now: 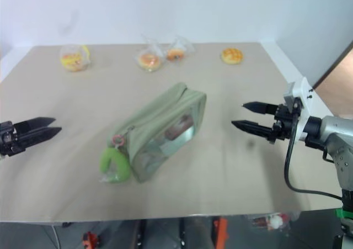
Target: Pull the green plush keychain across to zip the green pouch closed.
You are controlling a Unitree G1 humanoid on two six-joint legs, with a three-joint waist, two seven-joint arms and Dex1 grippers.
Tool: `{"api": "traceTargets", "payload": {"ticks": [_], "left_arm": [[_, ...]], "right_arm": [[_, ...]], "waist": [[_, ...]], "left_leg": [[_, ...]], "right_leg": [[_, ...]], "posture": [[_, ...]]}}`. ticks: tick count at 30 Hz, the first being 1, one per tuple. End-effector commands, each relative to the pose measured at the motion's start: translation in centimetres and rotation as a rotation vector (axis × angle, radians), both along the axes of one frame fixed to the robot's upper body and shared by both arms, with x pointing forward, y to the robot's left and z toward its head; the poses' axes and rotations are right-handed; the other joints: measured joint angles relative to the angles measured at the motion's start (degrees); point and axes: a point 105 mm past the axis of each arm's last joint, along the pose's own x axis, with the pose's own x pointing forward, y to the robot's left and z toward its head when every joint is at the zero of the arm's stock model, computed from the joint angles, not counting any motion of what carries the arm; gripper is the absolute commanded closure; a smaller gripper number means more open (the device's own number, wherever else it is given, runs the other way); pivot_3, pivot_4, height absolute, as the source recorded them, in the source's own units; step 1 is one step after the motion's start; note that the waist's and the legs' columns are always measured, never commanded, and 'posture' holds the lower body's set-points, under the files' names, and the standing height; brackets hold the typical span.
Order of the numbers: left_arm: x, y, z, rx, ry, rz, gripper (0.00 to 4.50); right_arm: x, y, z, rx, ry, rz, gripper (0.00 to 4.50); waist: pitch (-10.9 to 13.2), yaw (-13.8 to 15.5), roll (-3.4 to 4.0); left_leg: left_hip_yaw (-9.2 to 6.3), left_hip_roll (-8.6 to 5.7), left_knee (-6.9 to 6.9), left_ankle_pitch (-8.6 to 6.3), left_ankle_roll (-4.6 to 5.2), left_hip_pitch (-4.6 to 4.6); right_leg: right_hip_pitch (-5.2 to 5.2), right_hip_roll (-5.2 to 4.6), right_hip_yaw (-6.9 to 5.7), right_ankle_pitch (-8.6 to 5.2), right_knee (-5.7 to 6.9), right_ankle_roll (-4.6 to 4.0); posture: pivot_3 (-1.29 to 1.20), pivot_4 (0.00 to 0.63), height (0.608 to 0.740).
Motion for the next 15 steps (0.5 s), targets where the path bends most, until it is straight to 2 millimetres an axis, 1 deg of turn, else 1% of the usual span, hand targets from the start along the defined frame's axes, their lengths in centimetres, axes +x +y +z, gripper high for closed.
{"api": "traceTargets", "payload": {"ticks": [1, 4, 9, 11, 12, 13, 15], "left_arm": [[0.5, -0.7, 0.6, 0.018, -0.044, -0.020, 0.46], [1.4, -2.3, 1.0, 0.025, -0.080, -0.071, 0.46], [2.0, -4.4, 3.2, 0.027, -0.165, -0.146, 0.46], [2.0, -5.5, 5.1, 0.017, -0.231, -0.187, 0.46], [1.9, -6.2, 6.6, 0.007, -0.280, -0.225, 0.46], [1.7, -6.9, 7.8, 0.003, -0.318, -0.257, 0.46], [1.5, -7.9, 9.0, -0.005, -0.350, -0.298, 0.46]], "right_arm": [[-0.3, 1.2, 1.6, -0.032, -0.076, 0.046, 0.85], [-0.3, 3.0, 2.3, -0.120, -0.120, 0.128, 0.85], [-0.3, 4.8, 4.2, -0.267, -0.204, 0.251, 0.85], [-0.4, 6.2, 6.0, -0.324, -0.278, 0.346, 0.85], [-0.5, 7.5, 7.0, -0.364, -0.327, 0.430, 0.85], [-0.5, 8.7, 7.6, -0.402, -0.363, 0.506, 0.85], [-0.5, 10.2, 7.9, -0.451, -0.387, 0.611, 0.85]], "waist": [[0.00, 0.00, 0.00], [0.00, 0.01, 0.01], [0.00, -0.01, -0.02], [0.00, -0.02, -0.03], [0.00, -0.09, -0.03], [0.01, -0.10, -0.03], [-0.02, -0.21, -0.12]], "left_leg": [[0.00, 0.00, 0.00, 0.00, 0.00, 0.00], [0.00, -0.01, 0.04, 0.00, 0.00, 0.02], [0.02, 0.05, 0.12, 0.00, 0.00, 0.00], [0.02, 0.05, 0.10, -0.04, -0.04, -0.01], [0.04, 0.05, 0.09, -0.06, -0.06, -0.02], [0.05, 0.07, 0.11, -0.06, -0.05, -0.02], [0.08, 0.10, 0.14, -0.05, -0.05, -0.14]], "right_leg": [[0.00, 0.00, 0.00, 0.00, 0.00, 0.00], [0.02, 0.01, 0.00, 0.06, 0.01, -0.01], [0.01, 0.09, 0.06, 0.13, 0.00, -0.03], [0.03, 0.11, 0.09, 0.13, -0.01, 0.04], [-0.01, 0.12, 0.13, 0.20, -0.01, 0.17], [-0.05, 0.15, 0.15, 0.22, 0.00, 0.19], [-0.28, 0.22, 0.16, 0.31, 0.02, 0.12]], "posture": [[0.00, 0.150, 0.740], [0.00, 0.150, 0.740], [0.00, 0.150, 0.740], [0.00, 0.150, 0.740], [0.00, 0.150, 0.740], [0.00, 0.150, 0.740], [0.00, 0.150, 0.740]]}}
